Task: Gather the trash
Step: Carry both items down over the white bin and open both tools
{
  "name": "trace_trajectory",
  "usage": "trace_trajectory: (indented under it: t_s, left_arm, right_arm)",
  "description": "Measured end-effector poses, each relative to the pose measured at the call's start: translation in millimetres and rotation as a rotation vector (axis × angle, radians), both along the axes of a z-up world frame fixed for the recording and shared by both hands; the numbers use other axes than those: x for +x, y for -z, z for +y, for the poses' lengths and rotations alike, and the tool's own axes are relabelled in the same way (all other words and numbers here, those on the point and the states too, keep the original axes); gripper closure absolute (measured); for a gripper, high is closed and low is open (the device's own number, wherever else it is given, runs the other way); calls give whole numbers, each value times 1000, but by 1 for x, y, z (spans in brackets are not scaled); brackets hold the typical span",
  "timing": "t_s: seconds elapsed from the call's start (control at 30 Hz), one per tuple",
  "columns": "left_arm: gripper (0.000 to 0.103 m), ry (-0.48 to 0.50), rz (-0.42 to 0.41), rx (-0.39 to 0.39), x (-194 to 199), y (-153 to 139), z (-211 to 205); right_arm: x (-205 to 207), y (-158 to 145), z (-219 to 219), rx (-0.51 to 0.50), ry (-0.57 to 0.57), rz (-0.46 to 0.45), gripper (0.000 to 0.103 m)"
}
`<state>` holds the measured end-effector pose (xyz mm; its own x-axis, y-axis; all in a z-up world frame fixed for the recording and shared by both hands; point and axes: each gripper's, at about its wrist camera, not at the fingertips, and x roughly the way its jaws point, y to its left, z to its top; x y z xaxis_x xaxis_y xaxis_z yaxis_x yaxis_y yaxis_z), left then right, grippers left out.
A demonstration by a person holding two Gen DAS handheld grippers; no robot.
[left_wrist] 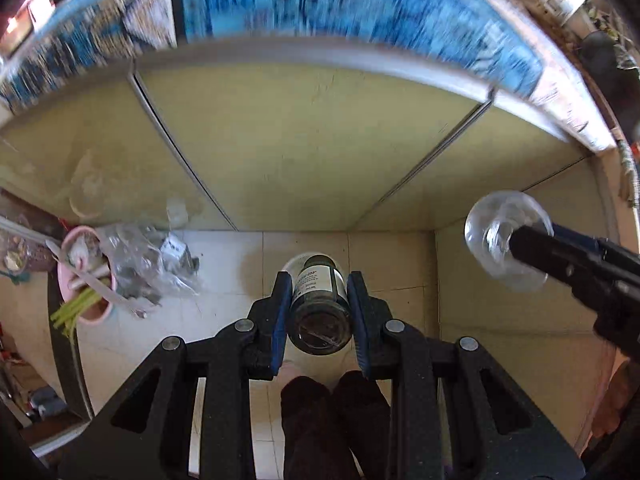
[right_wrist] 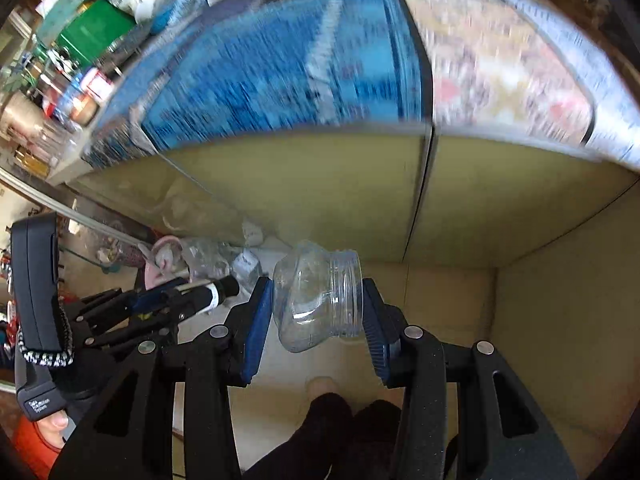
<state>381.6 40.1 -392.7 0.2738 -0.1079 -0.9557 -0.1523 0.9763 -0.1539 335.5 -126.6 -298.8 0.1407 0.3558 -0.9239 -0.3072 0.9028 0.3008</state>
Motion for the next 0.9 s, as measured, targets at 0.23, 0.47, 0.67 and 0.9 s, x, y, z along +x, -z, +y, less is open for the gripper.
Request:
trace_trajectory:
  t_s: [0.23,0.47,0.67,0.9]
  left_arm:
    - [76,-50,97,-42,3,115,-2]
    - [76,-106,173,-105,5,229,2]
    - [76,-147,205,-142,8,307,0]
    - [76,-188,257,-174,13,372,6]
  right_arm:
    - [-1,122,-7,-62,-14,117,63]
    - [-1,224,5,-34,4,203,63]
    - [3,290,20,-46,-22,225,62]
    - [12,330,30,-75,-83,246,62]
